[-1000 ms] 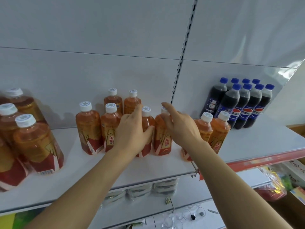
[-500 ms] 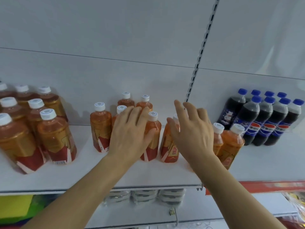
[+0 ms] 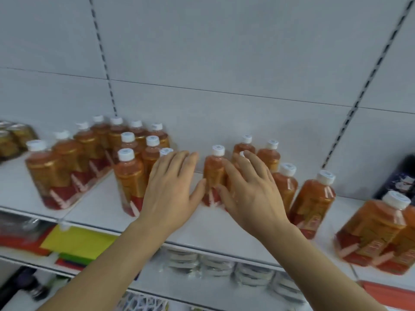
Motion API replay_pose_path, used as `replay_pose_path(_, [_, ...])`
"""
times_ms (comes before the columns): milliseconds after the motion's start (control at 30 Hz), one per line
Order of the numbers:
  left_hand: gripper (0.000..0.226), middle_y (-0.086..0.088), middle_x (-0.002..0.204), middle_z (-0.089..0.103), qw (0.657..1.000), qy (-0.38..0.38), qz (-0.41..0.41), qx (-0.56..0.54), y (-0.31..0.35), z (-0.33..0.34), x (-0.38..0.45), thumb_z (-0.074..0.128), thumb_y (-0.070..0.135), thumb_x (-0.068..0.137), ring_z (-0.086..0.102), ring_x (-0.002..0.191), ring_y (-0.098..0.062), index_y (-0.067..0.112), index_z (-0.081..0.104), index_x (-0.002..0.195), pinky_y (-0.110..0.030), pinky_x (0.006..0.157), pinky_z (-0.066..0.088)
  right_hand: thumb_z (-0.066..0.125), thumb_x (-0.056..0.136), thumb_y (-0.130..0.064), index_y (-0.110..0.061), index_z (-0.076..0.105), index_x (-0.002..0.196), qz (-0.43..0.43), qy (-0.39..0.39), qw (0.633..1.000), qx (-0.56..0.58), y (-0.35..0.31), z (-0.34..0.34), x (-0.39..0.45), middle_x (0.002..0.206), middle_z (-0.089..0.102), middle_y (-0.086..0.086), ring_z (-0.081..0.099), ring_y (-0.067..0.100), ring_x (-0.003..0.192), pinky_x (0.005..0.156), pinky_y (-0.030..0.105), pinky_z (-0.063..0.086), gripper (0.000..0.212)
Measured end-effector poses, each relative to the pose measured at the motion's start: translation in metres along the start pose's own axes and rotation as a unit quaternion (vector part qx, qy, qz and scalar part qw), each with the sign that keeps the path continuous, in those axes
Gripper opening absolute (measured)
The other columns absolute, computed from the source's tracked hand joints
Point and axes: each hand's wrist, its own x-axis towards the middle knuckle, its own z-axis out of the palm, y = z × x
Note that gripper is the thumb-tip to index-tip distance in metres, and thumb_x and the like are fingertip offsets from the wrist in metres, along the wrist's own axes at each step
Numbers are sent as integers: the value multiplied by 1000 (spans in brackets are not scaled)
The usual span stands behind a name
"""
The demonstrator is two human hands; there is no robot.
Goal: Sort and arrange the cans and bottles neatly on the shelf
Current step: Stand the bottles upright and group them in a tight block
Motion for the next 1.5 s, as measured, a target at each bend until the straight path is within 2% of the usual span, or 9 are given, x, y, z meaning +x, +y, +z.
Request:
replay_pose_path(333, [57, -7, 145, 59, 995, 0, -92, -49, -148, -61, -45, 57, 40, 102, 53, 136, -27, 13, 51, 152, -46, 109, 51, 63, 102, -37, -8, 60, 146, 13, -34, 998, 55, -133, 38, 49, 147, 61, 13, 46, 40, 146, 119, 54, 38, 52])
replay_pose_path(433, [60, -3, 150, 57, 989, -31, -118, -86, -179, -66, -44, 51, 43, 102, 51, 138, -23, 18, 47, 156, -39, 106, 49, 60, 104, -39, -12, 57, 150, 29, -46, 997, 52, -152, 44, 62, 149, 60, 9, 43, 36, 148, 122, 52, 35, 54])
replay_pose_path(600, [61, -1, 146, 60, 989, -60, -101, -95, -215, -64, -5, 64, 39, 102, 58, 130, -23, 23, 44, 157, -40, 98, 54, 57, 106, -44, -22, 53, 154, 69, -34, 994, 74, -155, 44, 111, 143, 65, 2, 44, 28, 145, 116, 45, 40, 53])
replay_pose_path(733, [60, -1, 137, 64, 987, -130, -64, -69, -226, -54, 47, 67, 46, 98, 63, 120, -24, 29, 47, 152, -45, 94, 55, 53, 104, -48, -30, 44, 159, 75, -169, 982, 45, -132, 51, 164, 141, 64, 0, 42, 25, 142, 107, 42, 44, 58])
replay_pose_path(833, [56, -1, 134, 64, 975, -211, -45, -48, -232, -42, 80, 65, 50, 99, 62, 119, -25, 29, 49, 148, -46, 95, 54, 57, 100, -54, -41, 46, 155, 53, -283, 957, 22, -120, 61, 197, 132, 69, -4, 56, 25, 129, 102, 45, 51, 57])
replay_pose_path(933, [44, -1, 132, 66, 957, -284, -10, -65, -238, -33, 101, 63, 40, 103, 64, 116, -24, 26, 54, 143, -46, 96, 53, 65, 98, -52, -47, 54, 150, 29, -334, 942, 16, -113, 75, 217, 128, 72, -8, 63, 21, 118, 97, 41, 53, 53])
replay_pose_path(1033, [33, -3, 125, 70, 954, -296, 23, -36, -247, -26, 110, 57, 27, 105, 67, 110, -25, 26, 62, 137, -45, 92, 55, 68, 97, -49, -42, 60, 146, -8, -329, 944, 2, -106, 84, 227, 120, 75, -5, 66, 20, 112, 93, 41, 55, 50])
replay_pose_path(1200, [41, -3, 130, 68, 948, -315, 43, 0, -269, -30, 127, 66, 29, 99, 63, 117, -28, 31, 64, 140, -40, 90, 52, 66, 97, -49, -40, 63, 144, -39, -315, 948, -17, -108, 92, 238, 120, 75, -7, 64, 22, 117, 93, 41, 54, 48])
replay_pose_path(1500, [28, 9, 102, 59, 935, -343, 78, 51, -324, -35, 148, 64, 25, 96, 60, 97, -21, 35, 65, 122, -39, 76, 52, 64, 99, -44, -44, 61, 142, -17, -292, 956, -5, -141, 114, 255, 118, 75, -5, 67, 24, 113, 91, 39, 55, 43])
